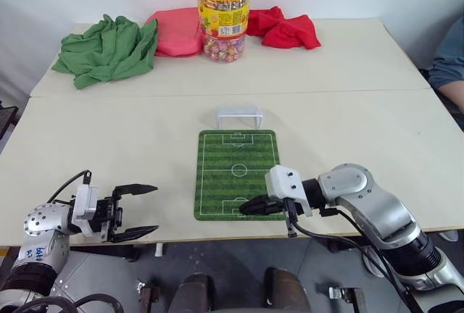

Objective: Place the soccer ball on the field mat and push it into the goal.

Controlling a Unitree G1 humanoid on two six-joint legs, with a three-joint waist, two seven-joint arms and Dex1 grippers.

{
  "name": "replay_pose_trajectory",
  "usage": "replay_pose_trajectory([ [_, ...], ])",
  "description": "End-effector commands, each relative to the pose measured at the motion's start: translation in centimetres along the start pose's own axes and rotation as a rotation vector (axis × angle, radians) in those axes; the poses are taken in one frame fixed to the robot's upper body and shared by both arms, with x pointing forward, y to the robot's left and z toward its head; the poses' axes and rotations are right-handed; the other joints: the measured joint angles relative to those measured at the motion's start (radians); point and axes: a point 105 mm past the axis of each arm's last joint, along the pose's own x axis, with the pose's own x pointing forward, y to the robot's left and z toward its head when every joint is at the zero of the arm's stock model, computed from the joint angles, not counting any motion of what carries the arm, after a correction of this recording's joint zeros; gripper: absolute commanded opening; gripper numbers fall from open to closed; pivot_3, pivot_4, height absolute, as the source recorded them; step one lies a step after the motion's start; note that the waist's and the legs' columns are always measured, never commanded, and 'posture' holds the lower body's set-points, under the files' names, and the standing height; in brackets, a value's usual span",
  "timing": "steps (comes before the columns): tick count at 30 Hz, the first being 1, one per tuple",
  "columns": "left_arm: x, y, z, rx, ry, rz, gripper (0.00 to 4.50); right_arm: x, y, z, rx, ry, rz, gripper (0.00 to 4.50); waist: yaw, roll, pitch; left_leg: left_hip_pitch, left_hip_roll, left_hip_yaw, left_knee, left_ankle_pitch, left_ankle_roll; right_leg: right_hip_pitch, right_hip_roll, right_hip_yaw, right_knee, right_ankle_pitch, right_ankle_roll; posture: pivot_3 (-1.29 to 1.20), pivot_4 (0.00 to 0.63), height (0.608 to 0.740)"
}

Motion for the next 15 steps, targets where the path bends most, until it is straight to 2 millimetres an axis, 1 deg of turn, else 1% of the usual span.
replay_pose_trajectory([
  [1, -0.2, -0.9, 0.1, 0.004, 0.005, -0.109, 4.5, 0.0, 0.5, 0.3, -0.041, -0.033, 0.013, 0.04, -0.003, 0.0, 0.0, 0.0, 0.0, 0.0, 0.0, 0.0, 0.0, 0.0, 0.0, 0.0, 0.0, 0.0, 0.0, 0.0, 0.15, 0.74],
  [4, 0.1, -0.9, 0.2, 0.005, 0.0, -0.118, 4.5, 0.9, 0.9, -0.3, -0.015, -0.056, 0.051, 0.04, -0.002, 0.0, 0.0, 0.0, 0.0, 0.001, 0.0, 0.0, 0.0, -0.001, 0.0, 0.001, 0.0, 0.0, 0.0, 0.0, 0.15, 0.74],
  [7, 0.0, -1.0, 0.3, 0.006, 0.001, -0.119, 4.5, 1.4, 1.1, -0.4, -0.023, -0.082, 0.076, 0.04, -0.002, 0.0, 0.0, 0.0, 0.001, 0.001, 0.0, 0.0, 0.0, -0.001, 0.0, 0.001, 0.0, 0.0, 0.0, 0.0, 0.15, 0.74],
  [11, -0.2, -1.1, 0.3, 0.007, 0.007, -0.117, 4.5, 2.0, 0.9, -1.7, -0.016, -0.062, 0.099, 0.04, -0.002, 0.0, 0.0, 0.0, 0.001, 0.001, 0.0, 0.0, 0.0, -0.001, 0.0, 0.001, 0.0, 0.0, 0.0, 0.0, 0.15, 0.74],
  [14, -0.3, -1.1, 0.5, 0.008, 0.008, -0.116, 4.5, 2.3, -0.3, -2.5, -0.016, -0.044, 0.069, 0.04, -0.002, 0.0, 0.0, 0.0, 0.001, 0.001, 0.0, 0.0, 0.0, -0.001, 0.0, 0.001, 0.001, 0.0, 0.0, 0.0, 0.15, 0.74],
  [15, -0.4, -1.1, 0.5, 0.01, 0.01, -0.115, 4.5, 2.3, -1.3, -2.8, -0.021, -0.035, 0.036, 0.04, -0.003, 0.0, 0.0, 0.0, 0.001, 0.001, 0.0, 0.0, 0.0, -0.001, 0.001, 0.001, 0.001, 0.0, 0.0, 0.0, 0.15, 0.74],
])
